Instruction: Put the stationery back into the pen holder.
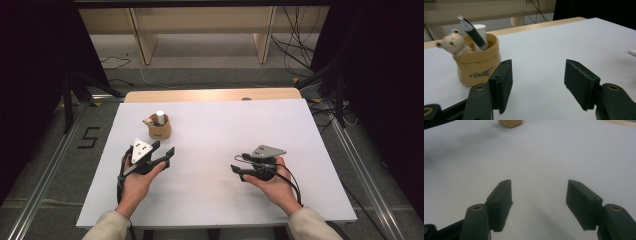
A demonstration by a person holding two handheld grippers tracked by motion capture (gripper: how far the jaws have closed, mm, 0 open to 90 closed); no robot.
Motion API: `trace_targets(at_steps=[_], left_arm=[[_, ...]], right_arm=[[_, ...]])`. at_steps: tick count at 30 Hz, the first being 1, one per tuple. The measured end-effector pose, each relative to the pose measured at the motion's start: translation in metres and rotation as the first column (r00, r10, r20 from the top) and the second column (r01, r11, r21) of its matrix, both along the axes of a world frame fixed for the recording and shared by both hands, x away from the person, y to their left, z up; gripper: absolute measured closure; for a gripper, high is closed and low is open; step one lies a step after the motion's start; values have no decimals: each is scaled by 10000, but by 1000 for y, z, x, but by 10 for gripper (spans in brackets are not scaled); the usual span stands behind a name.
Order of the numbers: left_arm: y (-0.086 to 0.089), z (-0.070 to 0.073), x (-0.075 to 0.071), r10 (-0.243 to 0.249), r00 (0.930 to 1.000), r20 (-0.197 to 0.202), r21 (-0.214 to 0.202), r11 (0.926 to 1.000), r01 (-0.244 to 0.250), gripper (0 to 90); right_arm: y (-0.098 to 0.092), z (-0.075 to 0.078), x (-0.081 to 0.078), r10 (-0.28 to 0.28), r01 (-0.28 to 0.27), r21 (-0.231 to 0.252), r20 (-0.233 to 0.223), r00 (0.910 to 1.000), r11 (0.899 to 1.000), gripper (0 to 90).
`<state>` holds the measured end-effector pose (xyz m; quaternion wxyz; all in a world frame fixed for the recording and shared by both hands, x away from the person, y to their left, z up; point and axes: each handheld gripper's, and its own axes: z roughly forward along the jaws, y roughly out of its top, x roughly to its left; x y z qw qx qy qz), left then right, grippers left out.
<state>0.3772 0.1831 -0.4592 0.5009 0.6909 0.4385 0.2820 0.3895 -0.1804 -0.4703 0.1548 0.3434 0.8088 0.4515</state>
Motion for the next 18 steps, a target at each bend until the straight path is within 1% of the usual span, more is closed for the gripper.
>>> trace_targets(at_steps=[3, 4, 5, 7, 8, 9, 13, 18], left_arm=[[-4, -4, -8, -270, 9995, -177, 54, 9996, 271, 387], [-5, -5, -10, -345, 9992, -215, 3, 9994, 345, 387], [-5, -7, -13, -406, 9988, -261, -38, 9992, 405, 387], [-6, -9, -17, -540, 9977, -399, 39, 9985, 542, 385], [-6, -10, -19, -569, 9975, -424, 87, 9983, 573, 384], [-7, -10, -20, -546, 9976, -436, 40, 9985, 549, 383], [-5, -13, -23, -562, 9970, -530, 64, 9984, 567, 382], [-5, -15, -25, -593, 9962, -641, 39, 9982, 597, 379]], right_arm=[[-8, 0, 0, -246, 245, -123, -68, 9997, 9996, 390], [-11, 0, -1, -390, 388, -228, -97, 9992, 9990, 394], [-14, 0, -1, -564, 560, -233, -125, 9983, 9982, 397], [-21, 0, -1, -813, 808, -274, -197, 9965, 9964, 404], [-25, 0, -1, -924, 917, -305, -215, 9955, 9953, 405], [-29, 0, 0, -1045, 1038, -326, -220, 9943, 9941, 407], [-41, 0, -1, -1425, 1412, -406, -300, 9893, 9891, 416], [-50, -2, -2, -1701, 1672, -568, -503, 9841, 9843, 420]])
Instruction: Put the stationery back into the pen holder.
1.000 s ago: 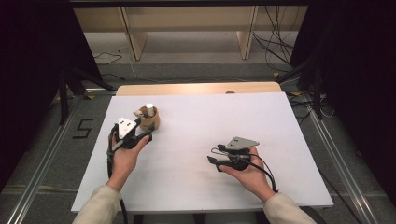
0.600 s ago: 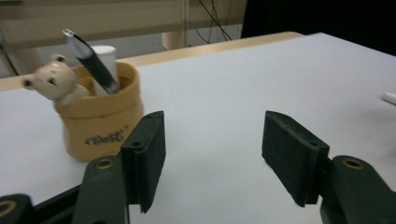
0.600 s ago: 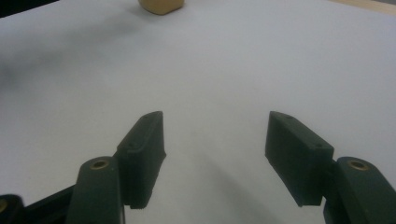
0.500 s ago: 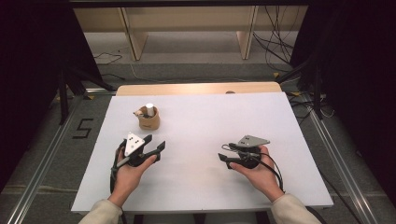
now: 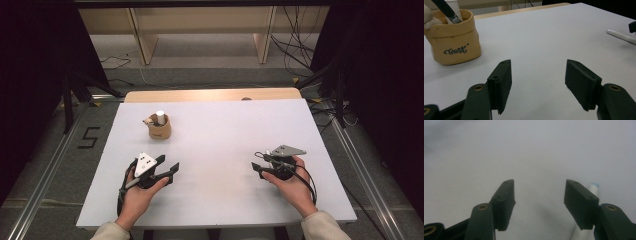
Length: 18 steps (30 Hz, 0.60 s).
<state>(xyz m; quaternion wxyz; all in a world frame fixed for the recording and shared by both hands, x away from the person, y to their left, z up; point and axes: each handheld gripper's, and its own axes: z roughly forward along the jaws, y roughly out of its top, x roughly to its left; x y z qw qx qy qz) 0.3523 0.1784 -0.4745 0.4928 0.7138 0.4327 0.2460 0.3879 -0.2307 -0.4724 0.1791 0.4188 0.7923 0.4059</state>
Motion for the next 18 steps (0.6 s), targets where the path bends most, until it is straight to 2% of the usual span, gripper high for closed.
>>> trace_targets(at_steps=[11, 16, 18], left_arm=[[2, -1, -1, 5, 10000, -95, -45, 10000, -5, 376], [2, -2, -1, -24, 9999, -135, -23, 10000, 23, 376], [1, -2, -1, -51, 9999, -140, -24, 10000, 50, 376]], right_arm=[[-11, -2, -7, -919, 907, -425, -263, 9954, 9950, 437], [-17, -2, -9, -1557, 1531, -586, -434, 9869, 9865, 459], [-17, -3, -9, -1948, 1913, -590, -619, 9789, 9798, 475]])
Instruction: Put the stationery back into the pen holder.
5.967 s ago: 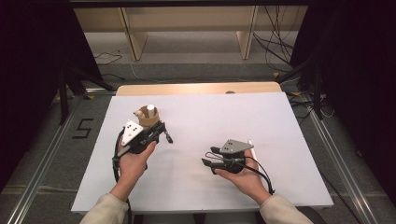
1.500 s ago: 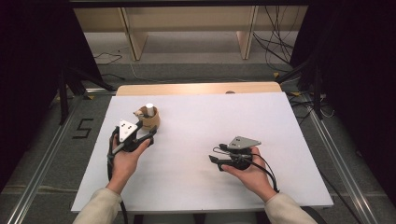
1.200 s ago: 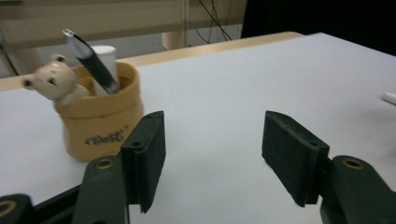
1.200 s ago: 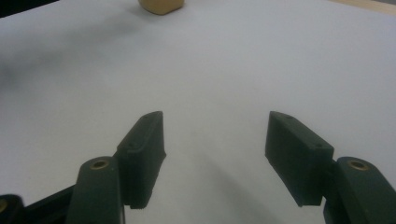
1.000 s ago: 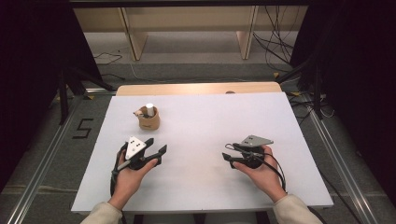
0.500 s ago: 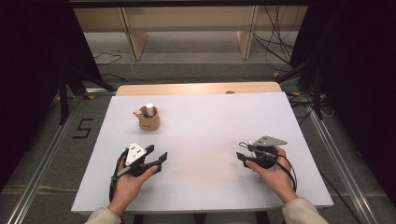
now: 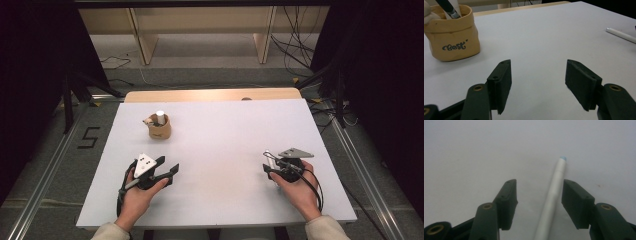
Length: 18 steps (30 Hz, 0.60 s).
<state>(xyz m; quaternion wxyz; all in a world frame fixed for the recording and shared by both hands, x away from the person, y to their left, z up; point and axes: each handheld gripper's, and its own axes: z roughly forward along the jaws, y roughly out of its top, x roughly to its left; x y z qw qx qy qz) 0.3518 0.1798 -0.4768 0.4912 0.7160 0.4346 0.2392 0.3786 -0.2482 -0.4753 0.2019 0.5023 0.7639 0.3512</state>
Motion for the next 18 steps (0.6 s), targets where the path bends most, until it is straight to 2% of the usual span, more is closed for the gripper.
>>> trace_targets(at_steps=[6, 12, 18], left_arm=[[0, 0, 1, -2, 10000, -17, 20, 10000, 2, 375], [0, -1, 1, 15, 10000, -30, 15, 10000, -15, 374], [0, -1, 2, 48, 10000, -36, -18, 10000, -48, 374]], right_arm=[[-1, -4, -1, -696, 693, -98, -314, 9971, 9975, 513], [-1, -4, -1, -1017, 1019, 29, -392, 9940, 9948, 564], [3, -6, -1, -1273, 1267, -128, -584, 9901, 9919, 608]])
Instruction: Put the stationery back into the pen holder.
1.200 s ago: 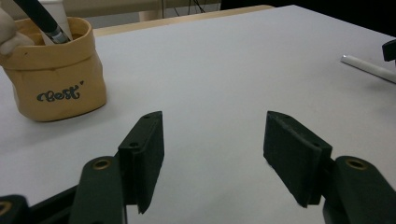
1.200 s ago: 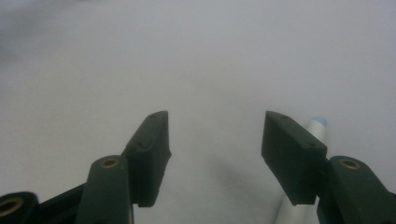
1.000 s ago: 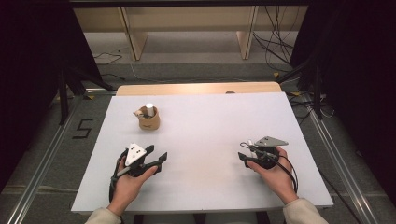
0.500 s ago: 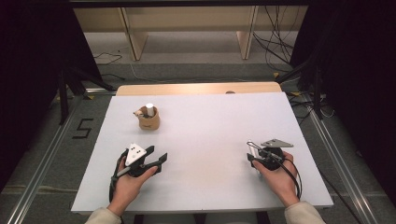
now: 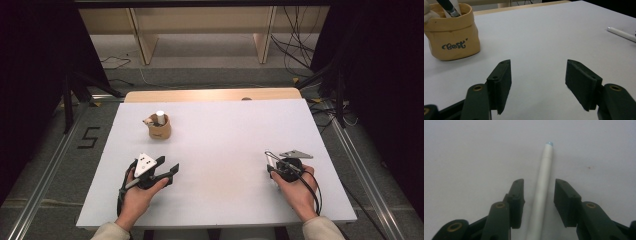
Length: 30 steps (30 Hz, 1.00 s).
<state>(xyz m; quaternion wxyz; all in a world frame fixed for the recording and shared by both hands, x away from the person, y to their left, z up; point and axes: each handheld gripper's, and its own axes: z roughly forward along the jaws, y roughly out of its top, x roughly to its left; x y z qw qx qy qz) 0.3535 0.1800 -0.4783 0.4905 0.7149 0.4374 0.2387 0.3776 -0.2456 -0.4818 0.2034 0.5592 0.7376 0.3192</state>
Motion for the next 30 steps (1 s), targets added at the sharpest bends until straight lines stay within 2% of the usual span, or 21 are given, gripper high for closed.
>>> trace_targets(at_steps=[9, 15, 30], left_arm=[[0, 0, 0, -24, 10000, -25, 4, 10000, 24, 374], [0, -1, 1, -6, 10000, -34, 32, 10000, 6, 374], [0, -2, 1, -24, 10000, -32, 76, 10000, 25, 374]], right_arm=[[5, -2, 1, -276, 272, -375, -94, 9996, 9989, 637], [5, -2, 2, -407, 401, -453, -126, 9991, 9982, 653], [11, -3, 2, -390, 384, -974, -43, 9992, 9945, 689]])
